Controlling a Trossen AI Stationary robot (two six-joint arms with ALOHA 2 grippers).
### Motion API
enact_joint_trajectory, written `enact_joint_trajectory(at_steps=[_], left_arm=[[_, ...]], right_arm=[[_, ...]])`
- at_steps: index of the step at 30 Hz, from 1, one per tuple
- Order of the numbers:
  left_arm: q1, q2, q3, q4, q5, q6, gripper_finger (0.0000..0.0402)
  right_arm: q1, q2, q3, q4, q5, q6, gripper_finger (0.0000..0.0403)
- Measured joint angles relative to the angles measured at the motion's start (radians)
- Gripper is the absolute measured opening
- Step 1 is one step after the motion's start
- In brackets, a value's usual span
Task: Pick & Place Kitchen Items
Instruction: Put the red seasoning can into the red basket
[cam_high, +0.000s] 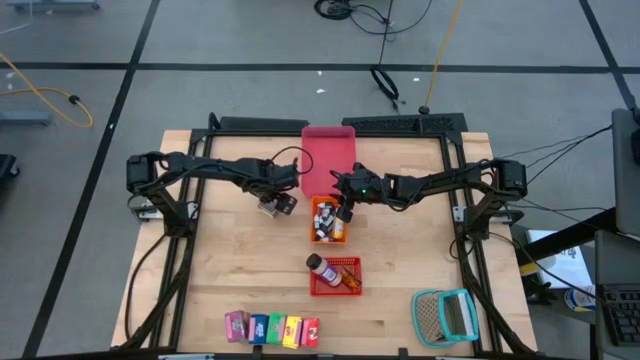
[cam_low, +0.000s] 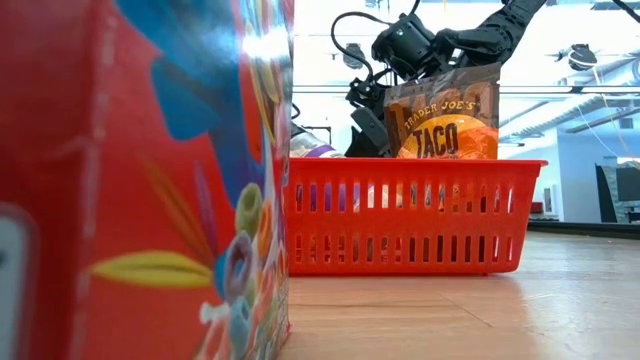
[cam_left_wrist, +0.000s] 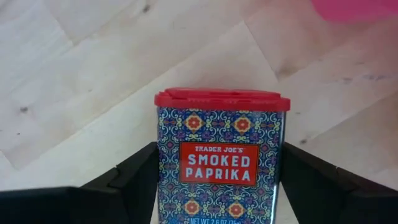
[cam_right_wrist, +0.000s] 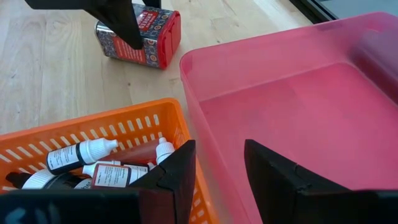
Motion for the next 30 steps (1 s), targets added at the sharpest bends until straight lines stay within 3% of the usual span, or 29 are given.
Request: enact_joint_trajectory(at_steps=[11,21,30], left_arm=[[-0.017,0.063,0.008,-0.002,-0.007,0.009,0.0273],[-0.049,-0.09,0.012,-0.014,-0.03,0.041,0.0273],[-0.217,-0.205,0.014,0.029,-0.122,0.109,0.0273]], right_arm=[[0.0,0.0,0.0,0.001,0.0,0.0,0.0132],[0.0,0.0,0.0,0.0,0.0,0.0,0.0132],[-0.001,0.0,0.0,-0.002,0.001,0.0,0.0132]])
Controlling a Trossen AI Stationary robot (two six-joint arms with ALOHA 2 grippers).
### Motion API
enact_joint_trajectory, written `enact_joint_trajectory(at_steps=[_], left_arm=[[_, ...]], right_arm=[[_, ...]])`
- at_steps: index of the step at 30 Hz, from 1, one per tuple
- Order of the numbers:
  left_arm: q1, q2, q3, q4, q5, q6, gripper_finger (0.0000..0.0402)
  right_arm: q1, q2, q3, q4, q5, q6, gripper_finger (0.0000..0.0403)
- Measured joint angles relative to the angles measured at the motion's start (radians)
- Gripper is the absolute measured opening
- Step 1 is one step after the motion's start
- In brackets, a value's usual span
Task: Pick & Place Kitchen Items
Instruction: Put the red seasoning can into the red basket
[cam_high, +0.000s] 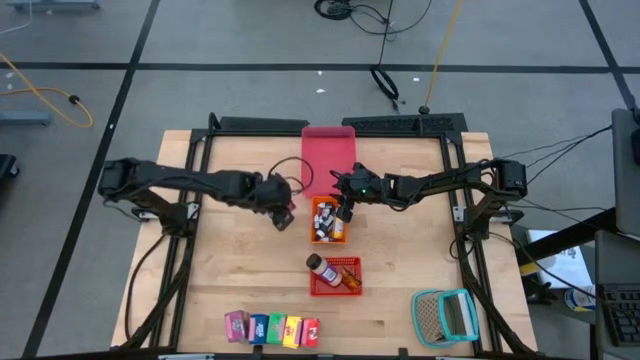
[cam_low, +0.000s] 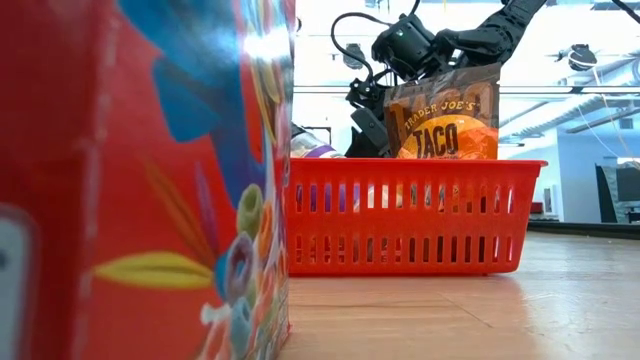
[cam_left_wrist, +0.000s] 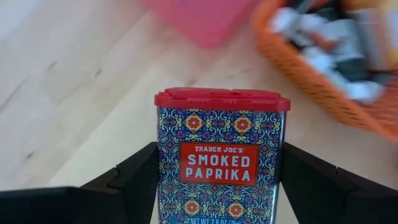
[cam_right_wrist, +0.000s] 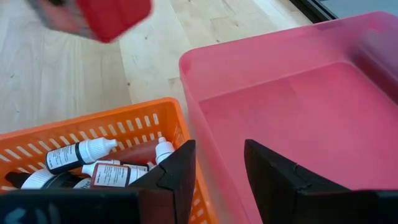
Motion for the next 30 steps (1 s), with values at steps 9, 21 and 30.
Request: enact_joint_trajectory(at_steps=[9,21,30], left_arm=[[-0.199,-0.004,0.0,0.215,-0.062,0.125,0.0273],[-0.386,-0.004,-0.002,0.511,-0.095,0.276,0.0273],[-0.42,0.013,-0.194,0.99,-0.069,0.353,0.0273]], right_arm=[[0.0,0.0,0.0,0.001,0.002,-0.001,0.0132],[0.0,0.0,0.0,0.001,0.003,0.0,0.0132],[0.0,0.0,0.0,0.001,0.003,0.0,0.0132]])
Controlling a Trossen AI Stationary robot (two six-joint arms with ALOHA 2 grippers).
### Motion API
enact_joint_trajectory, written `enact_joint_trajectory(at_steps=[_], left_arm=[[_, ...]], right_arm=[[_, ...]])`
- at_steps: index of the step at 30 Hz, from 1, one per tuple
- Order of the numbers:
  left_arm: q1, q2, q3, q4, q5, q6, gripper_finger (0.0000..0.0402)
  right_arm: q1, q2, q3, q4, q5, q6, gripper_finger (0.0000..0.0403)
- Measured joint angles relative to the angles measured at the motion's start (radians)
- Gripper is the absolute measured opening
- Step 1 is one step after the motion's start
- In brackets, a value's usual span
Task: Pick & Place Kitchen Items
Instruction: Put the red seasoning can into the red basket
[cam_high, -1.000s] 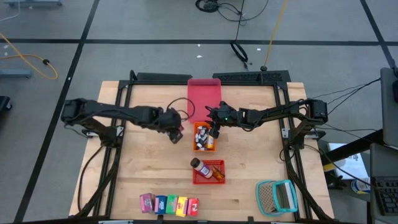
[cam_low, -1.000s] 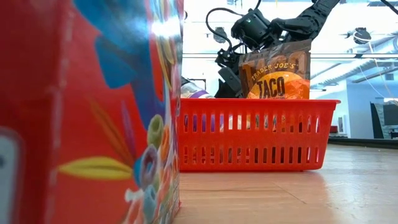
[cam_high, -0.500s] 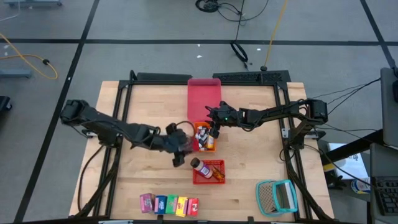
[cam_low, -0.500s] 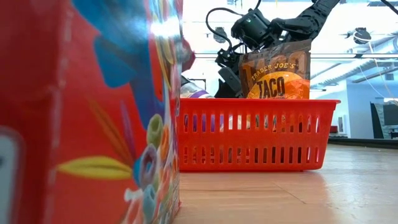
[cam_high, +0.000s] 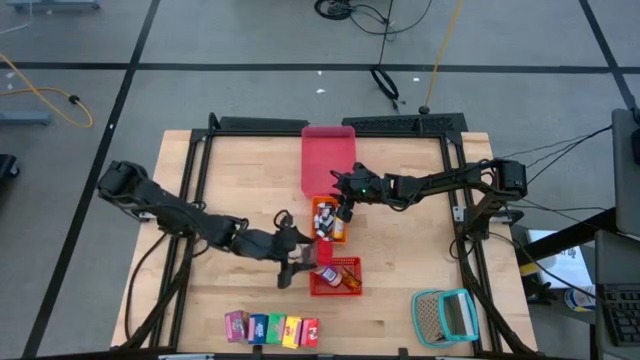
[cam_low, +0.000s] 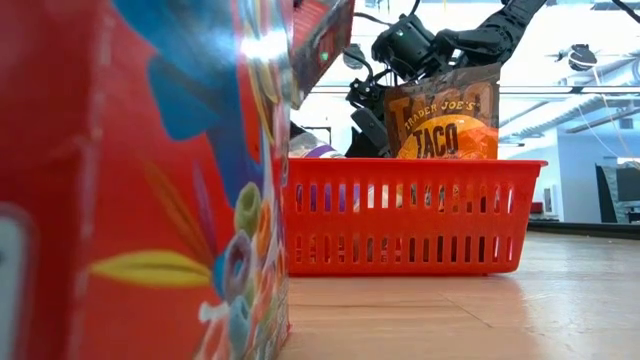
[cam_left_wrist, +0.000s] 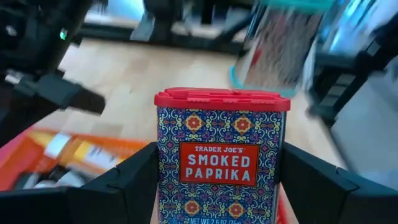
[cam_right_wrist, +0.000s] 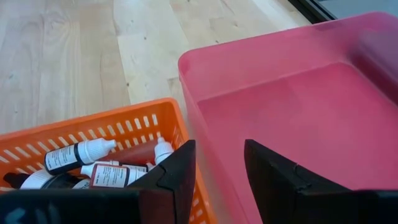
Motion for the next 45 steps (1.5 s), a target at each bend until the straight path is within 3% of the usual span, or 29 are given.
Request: enact_joint_trajectory(at_steps=[5,15,29,37,45], left_arm=[[0.01,0.051,-0.083,0.241,0.014,0.004,0.0273],[0.023,0.248,-0.023,0.472,0.133,0.03,0.0273],[0.052,0.45,0.059,0.555,0.153,0.024,0.0273],[0.052,0.47,0.075,0.547,0.159,0.001,0.0326],[0.052,0.465,0.075,0.546,0.154,0.026,0.0335]], right_arm=[[0.0,0.0,0.0,0.001,0.0,0.0,0.0132],[0.0,0.0,0.0,0.001,0.0,0.0,0.0132],[0.02,0.0,0.0,-0.015,-0.002,-0.003,0.0132],[0.019,0.0,0.0,-0.019,-0.002,-0.004,0.0132],[0.019,0.0,0.0,-0.022,-0.002,-0.008,0.0132]])
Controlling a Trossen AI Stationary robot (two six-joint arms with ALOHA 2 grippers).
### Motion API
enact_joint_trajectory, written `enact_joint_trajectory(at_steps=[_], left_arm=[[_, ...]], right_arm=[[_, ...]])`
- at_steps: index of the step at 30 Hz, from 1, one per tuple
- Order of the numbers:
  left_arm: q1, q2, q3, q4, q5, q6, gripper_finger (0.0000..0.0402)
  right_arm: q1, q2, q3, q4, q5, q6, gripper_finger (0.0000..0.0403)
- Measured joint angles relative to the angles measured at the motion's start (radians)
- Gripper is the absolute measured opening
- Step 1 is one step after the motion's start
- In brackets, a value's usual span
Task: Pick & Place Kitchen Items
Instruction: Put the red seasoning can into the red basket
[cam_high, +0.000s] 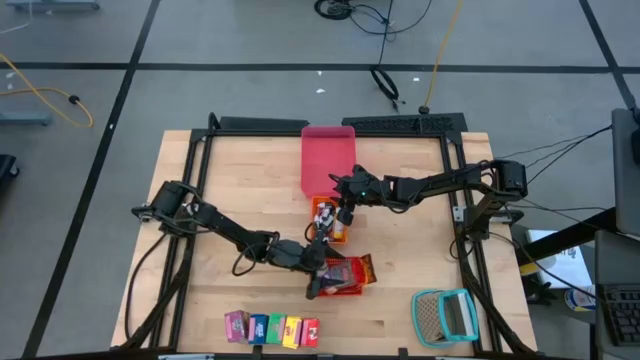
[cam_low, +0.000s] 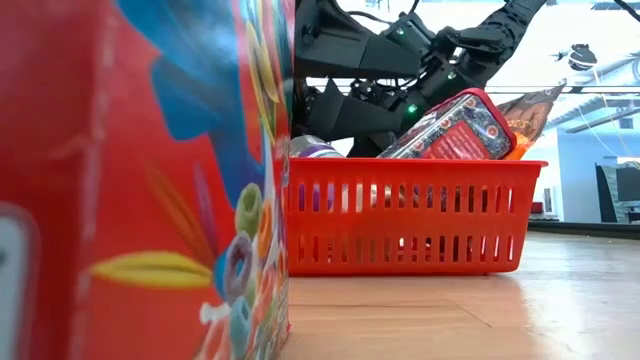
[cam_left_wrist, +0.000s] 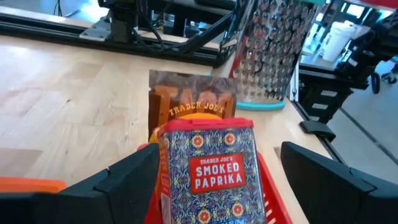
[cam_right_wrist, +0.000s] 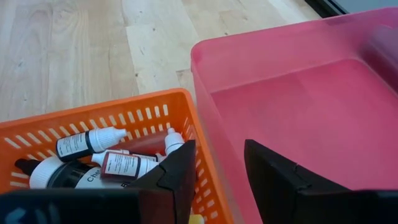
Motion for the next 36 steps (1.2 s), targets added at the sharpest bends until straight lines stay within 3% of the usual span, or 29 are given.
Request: enact_joint_trajectory(at_steps=[7,10,15,21,27,30,36], left_arm=[[0.004,-0.041,0.0,-0.068,0.098,0.041,0.0322],[0.008,-0.129,0.0,-0.241,0.145,0.022,0.0314],[0.008,-0.24,0.001,-0.456,0.132,-0.033,0.0303],[0.012,-0.189,0.072,-0.55,0.165,-0.071,0.0291],[0.003,-0.07,0.341,-0.936,0.224,-0.015,0.028],[0.012,-0.011,0.427,-1.03,0.318,0.001,0.0273],[0.063,0.079,0.509,-1.029,0.441,0.008,0.0257]], right_arm=[[0.0,0.0,0.0,-0.001,0.0,0.0,0.0132],[0.0,0.0,0.0,-0.008,0.0,0.0,0.0132],[0.0,0.0,0.0,-0.012,0.0,0.0,0.0132],[0.0,0.0,0.0,-0.01,0.0,0.0,0.0132],[0.0,0.0,0.0,-0.018,0.001,0.0,0.0132],[0.0,0.0,0.0,-0.021,0.002,0.0,0.0132],[0.0,0.0,0.0,-0.025,0.0,0.006,0.0132]])
